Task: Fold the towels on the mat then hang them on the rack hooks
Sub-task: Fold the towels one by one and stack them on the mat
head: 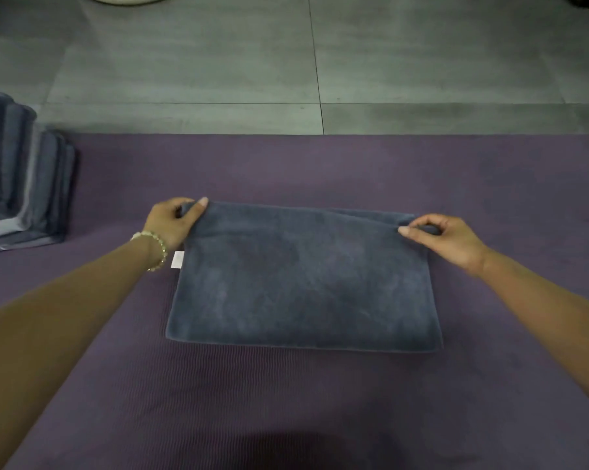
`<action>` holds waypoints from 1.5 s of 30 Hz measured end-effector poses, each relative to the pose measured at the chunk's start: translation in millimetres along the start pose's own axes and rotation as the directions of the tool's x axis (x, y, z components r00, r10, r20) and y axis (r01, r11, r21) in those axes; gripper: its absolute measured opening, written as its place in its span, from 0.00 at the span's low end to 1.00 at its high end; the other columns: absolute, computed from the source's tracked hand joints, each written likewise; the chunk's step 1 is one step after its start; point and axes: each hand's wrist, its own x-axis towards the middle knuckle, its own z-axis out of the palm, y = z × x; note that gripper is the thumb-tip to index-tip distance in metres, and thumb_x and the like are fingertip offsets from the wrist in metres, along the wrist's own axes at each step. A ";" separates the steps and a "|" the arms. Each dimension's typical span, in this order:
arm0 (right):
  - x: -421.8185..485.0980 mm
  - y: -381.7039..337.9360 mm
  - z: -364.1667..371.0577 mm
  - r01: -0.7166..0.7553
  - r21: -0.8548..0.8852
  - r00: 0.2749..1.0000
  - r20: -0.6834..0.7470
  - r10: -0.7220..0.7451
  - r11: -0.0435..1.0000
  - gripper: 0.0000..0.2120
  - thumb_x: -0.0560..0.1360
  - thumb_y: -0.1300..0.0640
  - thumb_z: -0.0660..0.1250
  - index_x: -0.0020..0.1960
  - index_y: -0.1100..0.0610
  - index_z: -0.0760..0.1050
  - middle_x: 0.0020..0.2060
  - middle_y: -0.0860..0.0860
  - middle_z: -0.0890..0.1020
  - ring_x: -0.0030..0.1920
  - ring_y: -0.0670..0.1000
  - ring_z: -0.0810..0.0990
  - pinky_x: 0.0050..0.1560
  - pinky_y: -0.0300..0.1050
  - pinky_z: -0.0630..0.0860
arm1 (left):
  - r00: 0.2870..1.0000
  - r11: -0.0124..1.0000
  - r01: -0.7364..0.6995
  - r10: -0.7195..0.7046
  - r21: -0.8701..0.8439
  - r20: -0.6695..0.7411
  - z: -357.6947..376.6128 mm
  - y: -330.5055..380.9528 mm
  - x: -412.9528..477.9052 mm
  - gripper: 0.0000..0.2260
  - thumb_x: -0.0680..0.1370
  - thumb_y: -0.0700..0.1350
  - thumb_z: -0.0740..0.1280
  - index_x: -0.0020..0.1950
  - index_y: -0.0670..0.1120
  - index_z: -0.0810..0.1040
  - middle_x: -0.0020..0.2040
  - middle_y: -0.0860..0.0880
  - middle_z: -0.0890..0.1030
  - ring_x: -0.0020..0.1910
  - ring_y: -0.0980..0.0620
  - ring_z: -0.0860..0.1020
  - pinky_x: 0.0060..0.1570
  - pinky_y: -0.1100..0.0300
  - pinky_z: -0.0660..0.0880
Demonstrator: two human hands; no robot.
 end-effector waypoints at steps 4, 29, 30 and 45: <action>3.3 13.8 0.6 -0.122 -0.003 0.991 0.058 0.122 0.992 0.18 0.67 0.56 0.78 0.54 0.52 0.76 0.46 0.44 0.81 0.45 0.41 0.80 0.43 0.31 0.76 | 0.972 0.966 0.232 -0.226 -0.113 0.061 5.6 -19.4 5.1 0.16 0.77 0.52 0.67 0.58 0.42 0.77 0.44 0.49 0.79 0.40 0.56 0.77 0.47 0.60 0.75; 13.1 2.0 46.2 -0.070 -0.197 0.891 -0.454 -0.027 0.978 0.27 0.74 0.53 0.71 0.68 0.62 0.68 0.66 0.58 0.68 0.64 0.55 0.70 0.71 0.48 0.63 | 0.974 0.933 0.227 -0.211 0.281 -0.085 9.4 -30.3 -9.9 0.22 0.72 0.58 0.70 0.35 0.45 0.63 0.30 0.52 0.67 0.33 0.43 0.72 0.39 0.49 0.73; 3.0 -4.2 58.6 0.000 -0.317 0.909 -0.395 -0.131 0.949 0.29 0.74 0.50 0.70 0.70 0.60 0.66 0.71 0.57 0.64 0.70 0.56 0.64 0.73 0.49 0.58 | 0.981 0.915 0.191 -0.187 0.355 -0.048 7.0 -32.1 -13.4 0.23 0.71 0.60 0.70 0.35 0.45 0.64 0.29 0.51 0.68 0.32 0.46 0.71 0.32 0.52 0.70; -45.0 -4.2 151.6 0.242 -0.658 0.970 0.170 -0.172 0.713 0.32 0.76 0.34 0.40 0.76 0.44 0.38 0.74 0.41 0.35 0.74 0.45 0.30 0.73 0.48 0.29 | 0.852 0.961 0.277 -0.251 0.010 0.459 -17.8 -8.8 -43.8 0.23 0.75 0.52 0.70 0.68 0.55 0.69 0.55 0.55 0.80 0.52 0.55 0.80 0.47 0.57 0.79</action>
